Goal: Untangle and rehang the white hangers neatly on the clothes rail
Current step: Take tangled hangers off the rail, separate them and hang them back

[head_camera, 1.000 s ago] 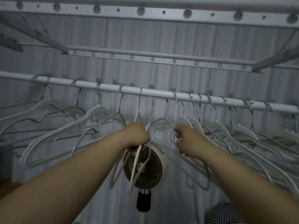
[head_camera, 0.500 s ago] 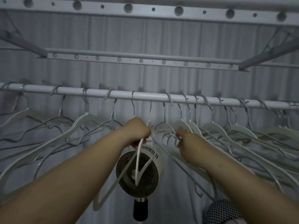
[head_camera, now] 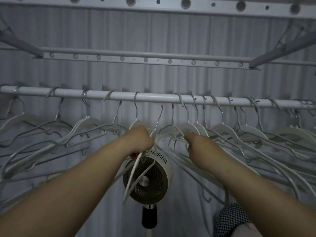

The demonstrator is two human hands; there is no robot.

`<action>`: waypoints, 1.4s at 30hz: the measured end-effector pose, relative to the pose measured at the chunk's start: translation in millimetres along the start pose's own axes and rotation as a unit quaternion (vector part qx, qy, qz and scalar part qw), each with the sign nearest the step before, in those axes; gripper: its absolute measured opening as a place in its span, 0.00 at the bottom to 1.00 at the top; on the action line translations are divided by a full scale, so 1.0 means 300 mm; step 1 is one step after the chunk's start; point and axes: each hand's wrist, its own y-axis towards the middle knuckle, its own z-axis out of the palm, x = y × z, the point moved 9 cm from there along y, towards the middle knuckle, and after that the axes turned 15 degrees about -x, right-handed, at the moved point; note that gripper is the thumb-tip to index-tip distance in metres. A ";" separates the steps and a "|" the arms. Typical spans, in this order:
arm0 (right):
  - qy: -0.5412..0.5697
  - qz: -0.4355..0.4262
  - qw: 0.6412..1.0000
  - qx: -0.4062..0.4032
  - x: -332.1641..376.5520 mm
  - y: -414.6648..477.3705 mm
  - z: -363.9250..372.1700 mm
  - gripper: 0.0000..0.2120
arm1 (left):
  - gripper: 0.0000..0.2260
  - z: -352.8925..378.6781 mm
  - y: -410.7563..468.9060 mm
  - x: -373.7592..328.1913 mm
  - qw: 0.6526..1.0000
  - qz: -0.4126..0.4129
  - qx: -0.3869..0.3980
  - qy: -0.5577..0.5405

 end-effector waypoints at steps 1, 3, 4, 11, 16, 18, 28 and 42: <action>-0.002 -0.002 1.000 -0.003 -0.002 0.001 -0.003 0.15 | 0.10 0.008 -0.001 0.005 1.000 -0.001 0.005 0.005; 0.000 0.001 1.000 -0.007 -0.014 0.005 -0.009 0.15 | 0.09 0.022 -0.002 0.018 1.000 -0.006 0.011 0.010; 0.001 0.003 1.000 -0.009 -0.021 0.005 -0.012 0.15 | 0.08 0.027 -0.003 0.023 1.000 -0.008 0.013 0.009; 0.001 0.023 1.000 -0.005 -0.058 0.004 -0.027 0.16 | 0.11 0.010 0.005 0.013 0.999 -0.022 -0.016 -0.046; -0.010 0.021 1.000 -0.006 -0.056 0.000 -0.038 0.16 | 0.10 -0.031 0.022 -0.026 0.994 -0.035 -0.035 -0.095; -0.017 0.017 1.000 -0.007 -0.055 0.002 -0.040 0.17 | 0.09 -0.050 0.028 -0.043 0.992 -0.038 -0.040 -0.114; -0.031 0.023 0.999 -0.005 -0.039 -0.015 -0.039 0.18 | 0.12 -0.068 -0.027 -0.056 0.992 0.009 -0.070 -0.104; -0.104 -0.055 0.991 -0.070 0.072 -0.050 -0.089 0.20 | 0.16 -0.217 -0.164 -0.012 0.951 0.112 -0.278 0.076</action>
